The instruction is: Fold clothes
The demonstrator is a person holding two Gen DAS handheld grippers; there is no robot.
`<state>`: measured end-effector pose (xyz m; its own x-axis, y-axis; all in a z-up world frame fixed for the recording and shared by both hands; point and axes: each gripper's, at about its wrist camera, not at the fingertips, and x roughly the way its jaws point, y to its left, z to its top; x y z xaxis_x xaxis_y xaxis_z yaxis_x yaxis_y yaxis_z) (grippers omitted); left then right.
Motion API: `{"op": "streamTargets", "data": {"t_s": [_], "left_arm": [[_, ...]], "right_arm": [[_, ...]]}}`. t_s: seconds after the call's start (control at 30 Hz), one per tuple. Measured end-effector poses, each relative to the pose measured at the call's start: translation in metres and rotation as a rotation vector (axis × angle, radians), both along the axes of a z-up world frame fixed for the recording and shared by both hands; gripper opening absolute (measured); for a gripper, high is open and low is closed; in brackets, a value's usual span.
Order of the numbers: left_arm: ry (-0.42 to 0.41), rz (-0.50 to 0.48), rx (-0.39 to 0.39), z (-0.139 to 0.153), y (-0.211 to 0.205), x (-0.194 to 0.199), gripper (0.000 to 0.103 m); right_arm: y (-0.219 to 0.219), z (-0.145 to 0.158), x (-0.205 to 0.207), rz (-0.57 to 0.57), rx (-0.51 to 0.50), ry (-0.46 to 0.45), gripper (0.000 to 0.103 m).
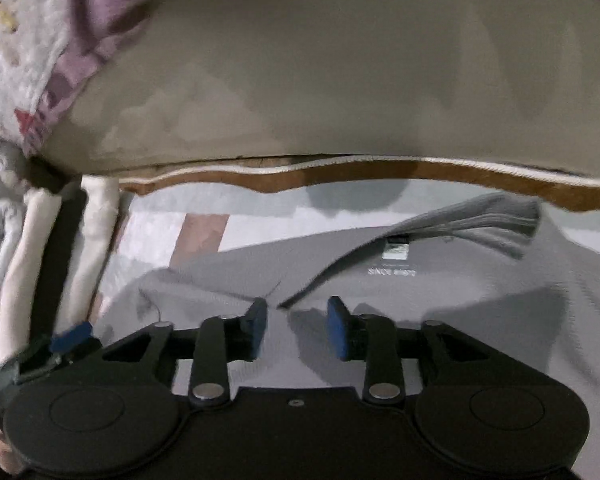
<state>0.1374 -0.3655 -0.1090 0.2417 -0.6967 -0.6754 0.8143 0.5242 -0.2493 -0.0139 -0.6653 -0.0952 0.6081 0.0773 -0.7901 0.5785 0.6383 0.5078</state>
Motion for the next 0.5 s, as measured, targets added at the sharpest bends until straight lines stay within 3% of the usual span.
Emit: {"op": "streamTargets", "data": {"t_s": [0.13,0.4,0.43,0.47,0.5], "left_arm": [[-0.015,0.056,0.040,-0.010,-0.001,0.009,0.055],[0.034,0.079,0.103,-0.031,0.004,0.024,0.056],[0.043,0.082,0.100,-0.032,0.004,0.026,0.056],[0.055,0.084,0.092,-0.033,0.005,0.027,0.056],[0.063,0.085,0.088,-0.034,0.006,0.028,0.056]], "right_arm": [[-0.001,-0.020,0.014,-0.011,0.032,-0.018,0.054],[0.008,-0.037,0.030,0.041,0.067,-0.138,0.052],[0.009,-0.038,0.031,0.043,0.079,-0.151,0.041],[0.009,-0.038,0.032,0.045,0.092,-0.164,0.020],[0.008,-0.036,0.034,0.047,0.087,-0.170,0.014]]}}
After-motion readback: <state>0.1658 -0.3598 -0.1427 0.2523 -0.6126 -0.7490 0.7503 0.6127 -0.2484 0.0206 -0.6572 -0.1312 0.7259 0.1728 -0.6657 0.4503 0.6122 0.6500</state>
